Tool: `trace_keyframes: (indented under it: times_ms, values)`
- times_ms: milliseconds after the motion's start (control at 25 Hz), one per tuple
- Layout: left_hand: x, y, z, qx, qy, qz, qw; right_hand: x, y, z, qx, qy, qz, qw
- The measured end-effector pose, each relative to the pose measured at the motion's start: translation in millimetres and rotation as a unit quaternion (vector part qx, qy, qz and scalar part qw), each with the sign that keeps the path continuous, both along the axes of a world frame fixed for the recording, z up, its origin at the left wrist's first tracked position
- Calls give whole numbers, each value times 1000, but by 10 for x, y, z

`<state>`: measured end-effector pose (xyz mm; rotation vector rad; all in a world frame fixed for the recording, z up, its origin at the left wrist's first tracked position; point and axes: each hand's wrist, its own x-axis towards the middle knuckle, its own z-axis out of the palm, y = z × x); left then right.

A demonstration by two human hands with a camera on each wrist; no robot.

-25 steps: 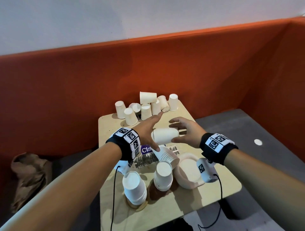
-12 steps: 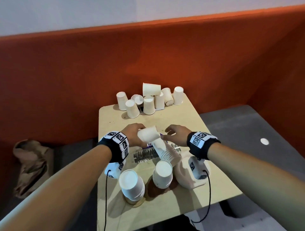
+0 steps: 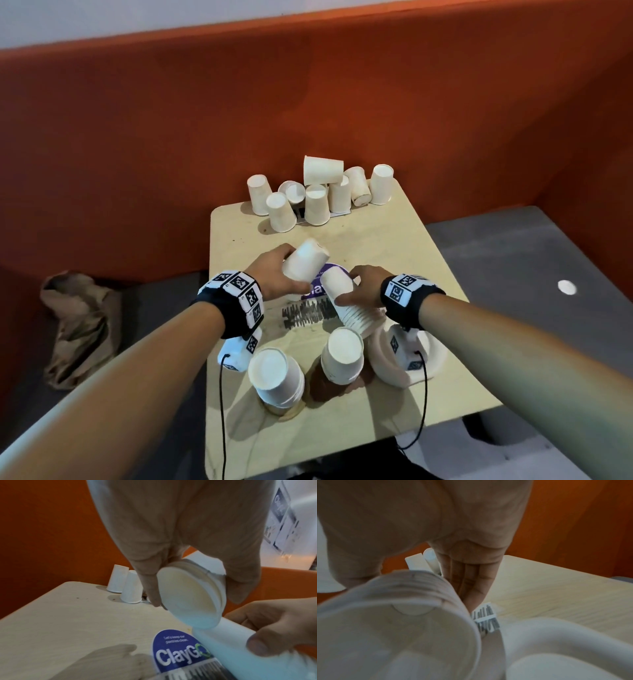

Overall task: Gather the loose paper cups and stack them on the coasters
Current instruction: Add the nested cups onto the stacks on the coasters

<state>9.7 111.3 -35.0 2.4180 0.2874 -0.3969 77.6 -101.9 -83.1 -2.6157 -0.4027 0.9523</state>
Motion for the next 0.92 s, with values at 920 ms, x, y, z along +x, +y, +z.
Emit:
trace_keyframes:
  times_ms: [920]
  values:
    - [6, -868, 547, -34, -124, -138, 982, -1012, -1347, 227, 173, -103, -134, 970]
